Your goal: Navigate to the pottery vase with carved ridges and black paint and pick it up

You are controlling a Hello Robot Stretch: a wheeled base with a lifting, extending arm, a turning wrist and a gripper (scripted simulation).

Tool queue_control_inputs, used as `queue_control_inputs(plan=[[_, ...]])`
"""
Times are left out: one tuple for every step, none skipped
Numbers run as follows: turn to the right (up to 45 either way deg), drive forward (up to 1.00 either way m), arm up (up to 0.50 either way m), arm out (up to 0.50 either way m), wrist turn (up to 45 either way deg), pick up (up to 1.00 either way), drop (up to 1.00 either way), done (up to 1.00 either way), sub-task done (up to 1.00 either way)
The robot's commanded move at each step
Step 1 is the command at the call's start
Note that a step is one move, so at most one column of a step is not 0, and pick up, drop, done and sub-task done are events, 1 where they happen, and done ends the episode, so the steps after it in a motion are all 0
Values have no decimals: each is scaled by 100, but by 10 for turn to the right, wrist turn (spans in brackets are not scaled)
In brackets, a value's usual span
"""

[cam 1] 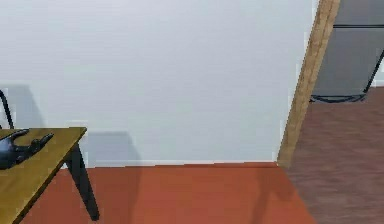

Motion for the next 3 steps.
queue_control_inputs(plan=[[0, 25, 0, 0, 0, 0, 0, 0, 0], [450, 0, 0, 0, 0, 0, 0, 0, 0], [180, 0, 0, 0, 0, 0, 0, 0, 0]])
